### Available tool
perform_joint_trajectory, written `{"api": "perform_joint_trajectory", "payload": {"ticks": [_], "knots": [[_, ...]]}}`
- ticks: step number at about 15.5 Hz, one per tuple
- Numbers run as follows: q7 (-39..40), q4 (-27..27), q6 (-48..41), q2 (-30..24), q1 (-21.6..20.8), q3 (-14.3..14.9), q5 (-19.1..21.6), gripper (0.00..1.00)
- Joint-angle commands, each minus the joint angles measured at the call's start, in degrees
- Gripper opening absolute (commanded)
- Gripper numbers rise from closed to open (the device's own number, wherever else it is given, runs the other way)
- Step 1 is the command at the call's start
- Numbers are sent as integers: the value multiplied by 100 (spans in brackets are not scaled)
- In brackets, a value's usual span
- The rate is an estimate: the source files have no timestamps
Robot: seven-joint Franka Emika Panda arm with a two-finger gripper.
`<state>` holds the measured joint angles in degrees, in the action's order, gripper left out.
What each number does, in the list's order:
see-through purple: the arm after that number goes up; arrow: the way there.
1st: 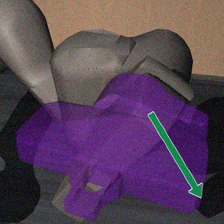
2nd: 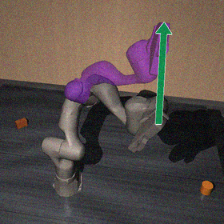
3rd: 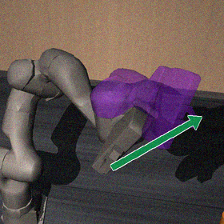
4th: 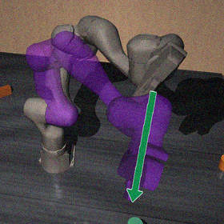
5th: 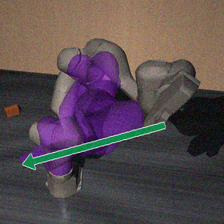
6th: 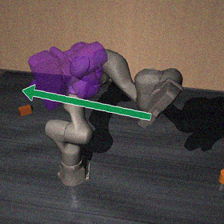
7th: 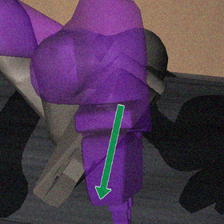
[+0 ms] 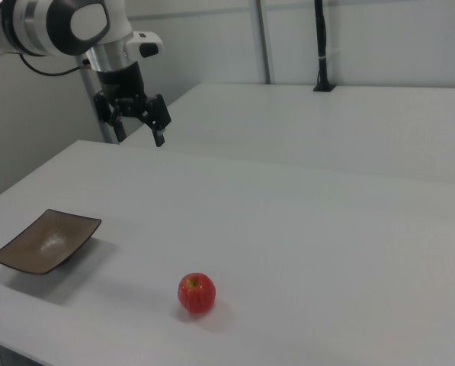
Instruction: Apples placed on a ceramic plate
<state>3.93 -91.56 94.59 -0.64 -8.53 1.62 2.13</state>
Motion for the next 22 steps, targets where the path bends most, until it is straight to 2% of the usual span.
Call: {"api": "perform_joint_trajectory", "payload": {"ticks": [1, 9, 13, 16, 19, 22], "knots": [[64, -143, 165, -103, 44, -30, 94, 100], [248, -204, 121, -138, 27, -30, 86, 100], [949, -283, -283, -296, 27, -21, 86, 100], [1609, -564, -292, -419, 62, -13, 50, 100], [1777, -907, -231, -516, 115, 5, 7, 100], [2295, -1276, -204, -595, 255, 14, -362, 100]]}}
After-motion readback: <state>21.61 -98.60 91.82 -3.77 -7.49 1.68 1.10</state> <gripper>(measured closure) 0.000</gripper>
